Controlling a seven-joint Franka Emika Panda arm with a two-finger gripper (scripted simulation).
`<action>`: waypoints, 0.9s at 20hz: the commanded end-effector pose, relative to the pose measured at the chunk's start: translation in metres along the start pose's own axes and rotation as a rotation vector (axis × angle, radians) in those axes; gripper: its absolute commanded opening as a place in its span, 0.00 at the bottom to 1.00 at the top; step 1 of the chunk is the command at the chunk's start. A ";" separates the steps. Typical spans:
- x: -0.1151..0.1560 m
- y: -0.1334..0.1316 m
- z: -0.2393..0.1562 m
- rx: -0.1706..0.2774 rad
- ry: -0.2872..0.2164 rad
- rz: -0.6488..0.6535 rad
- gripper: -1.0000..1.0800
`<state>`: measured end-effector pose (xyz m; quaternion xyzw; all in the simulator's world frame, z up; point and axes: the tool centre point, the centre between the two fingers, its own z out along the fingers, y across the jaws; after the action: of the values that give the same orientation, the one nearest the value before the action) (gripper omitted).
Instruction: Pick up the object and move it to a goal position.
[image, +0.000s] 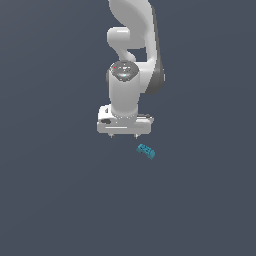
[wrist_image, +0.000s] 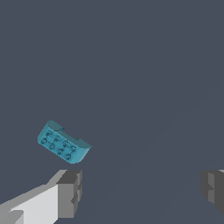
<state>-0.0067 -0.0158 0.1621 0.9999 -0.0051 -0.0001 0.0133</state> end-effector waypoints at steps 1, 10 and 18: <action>0.000 0.000 0.000 0.000 0.000 0.000 0.96; -0.007 0.011 0.012 -0.027 -0.039 -0.030 0.96; -0.007 0.009 0.014 -0.027 -0.039 -0.051 0.96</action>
<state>-0.0140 -0.0262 0.1494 0.9993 0.0156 -0.0197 0.0267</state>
